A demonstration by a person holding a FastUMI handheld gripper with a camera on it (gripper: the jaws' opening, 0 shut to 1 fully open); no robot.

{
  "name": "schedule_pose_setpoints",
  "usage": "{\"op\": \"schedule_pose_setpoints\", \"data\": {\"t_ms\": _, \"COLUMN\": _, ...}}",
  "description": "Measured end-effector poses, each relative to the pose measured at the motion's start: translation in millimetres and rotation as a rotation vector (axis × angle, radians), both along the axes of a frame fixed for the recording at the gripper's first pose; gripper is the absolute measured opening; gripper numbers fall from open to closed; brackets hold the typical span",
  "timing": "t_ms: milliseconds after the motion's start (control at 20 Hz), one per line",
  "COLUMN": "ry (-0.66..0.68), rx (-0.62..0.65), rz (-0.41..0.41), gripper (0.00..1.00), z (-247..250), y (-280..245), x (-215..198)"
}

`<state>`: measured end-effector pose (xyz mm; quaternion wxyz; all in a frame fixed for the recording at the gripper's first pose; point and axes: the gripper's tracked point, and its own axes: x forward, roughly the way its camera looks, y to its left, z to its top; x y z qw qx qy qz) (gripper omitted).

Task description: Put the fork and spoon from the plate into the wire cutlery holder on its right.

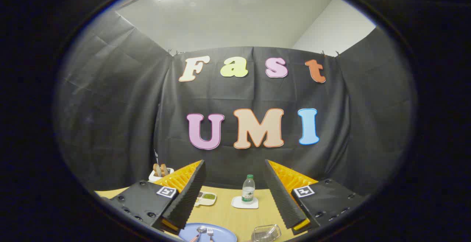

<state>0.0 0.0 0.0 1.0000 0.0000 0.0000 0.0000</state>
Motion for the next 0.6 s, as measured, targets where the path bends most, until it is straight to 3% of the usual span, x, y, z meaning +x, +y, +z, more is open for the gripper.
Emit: {"op": "schedule_pose_setpoints", "data": {"t_ms": 600, "ry": 0.023, "rx": 0.006, "rz": -0.003, "gripper": 0.98, "z": -4.6, "y": -4.6, "x": 0.5}}
